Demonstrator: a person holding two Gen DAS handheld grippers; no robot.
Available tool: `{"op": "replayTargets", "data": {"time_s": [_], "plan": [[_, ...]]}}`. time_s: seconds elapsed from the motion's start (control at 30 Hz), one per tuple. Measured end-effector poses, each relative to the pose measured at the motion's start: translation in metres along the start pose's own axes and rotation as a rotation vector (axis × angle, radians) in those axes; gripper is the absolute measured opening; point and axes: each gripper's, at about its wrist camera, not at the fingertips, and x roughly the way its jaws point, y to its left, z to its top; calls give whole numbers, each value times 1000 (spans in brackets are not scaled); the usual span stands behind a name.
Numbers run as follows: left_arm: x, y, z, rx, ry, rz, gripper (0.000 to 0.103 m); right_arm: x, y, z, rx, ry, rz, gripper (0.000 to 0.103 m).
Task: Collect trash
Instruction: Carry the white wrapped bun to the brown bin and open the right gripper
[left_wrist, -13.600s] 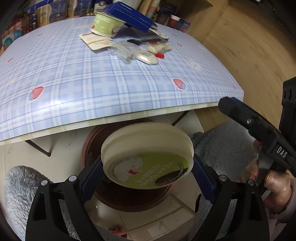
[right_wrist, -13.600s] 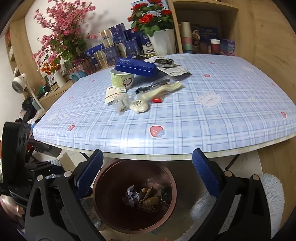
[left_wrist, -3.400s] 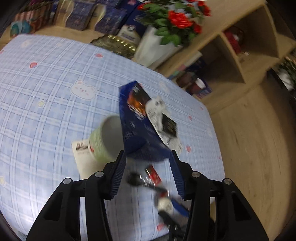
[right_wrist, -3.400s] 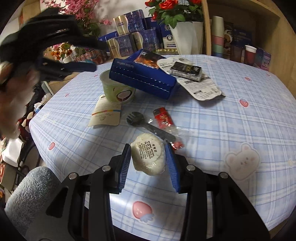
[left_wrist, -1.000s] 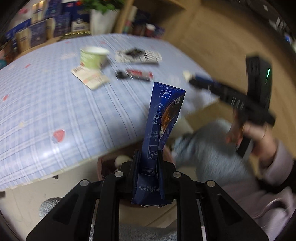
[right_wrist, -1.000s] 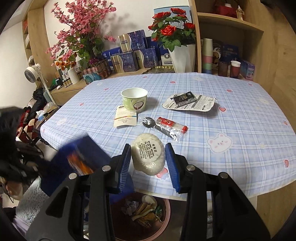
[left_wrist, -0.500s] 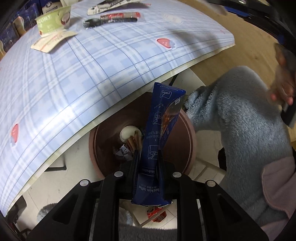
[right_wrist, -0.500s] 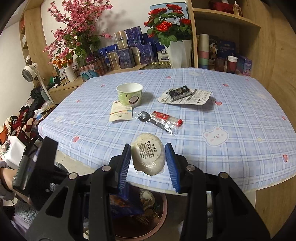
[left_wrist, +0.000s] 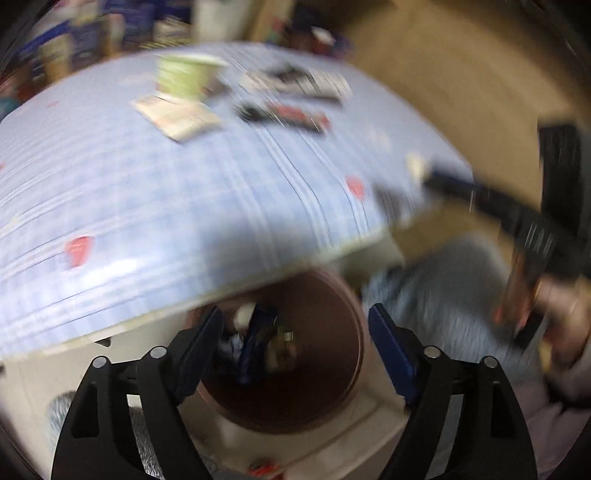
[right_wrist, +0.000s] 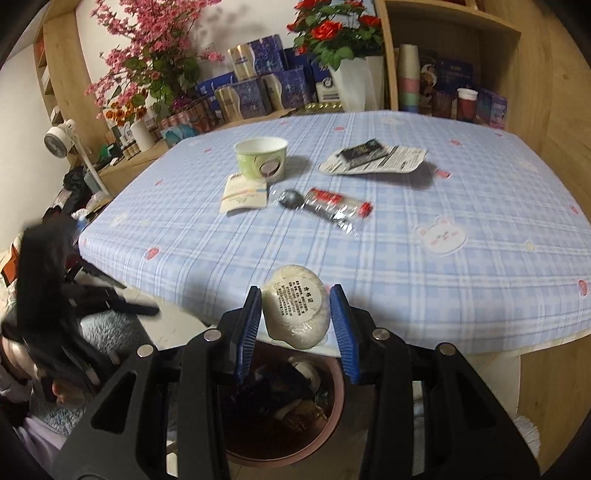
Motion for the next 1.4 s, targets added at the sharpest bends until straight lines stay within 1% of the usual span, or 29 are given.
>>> {"op": "replayTargets", "data": {"time_s": [0.03,0.07,0.17,0.33,0.43,0.5,0.57,0.73,1.03,1.2,1.4], "plan": [[-6,5,-1,-29,-36,19,83,3,3,-3,-3,12,8,40],[-15,11,-3,-67,-91,38,84,7,7,-6,-8,28,17,40],[-33,23,-6,-129,-196,83,85,15,18,-15,-28,61,36,40],[-45,25,-15,-154,-283,170,86,36,40,-35,-58,142,83,40],[-47,27,-20,-170,-305,201,86,50,52,-46,-93,204,92,40],[-47,31,-20,-182,-309,225,86,59,56,-52,-114,247,88,40],[-44,34,-20,-196,-297,239,86,67,60,-57,-132,285,81,40],[-38,41,-20,-222,-277,248,86,83,68,-69,-172,376,70,40],[-33,44,-20,-234,-263,253,86,101,77,-84,-207,477,44,41],[-34,46,-20,-242,-265,253,86,113,72,-92,-194,554,3,41],[-35,47,-21,-250,-268,249,86,116,69,-100,-190,618,-17,41]]}}
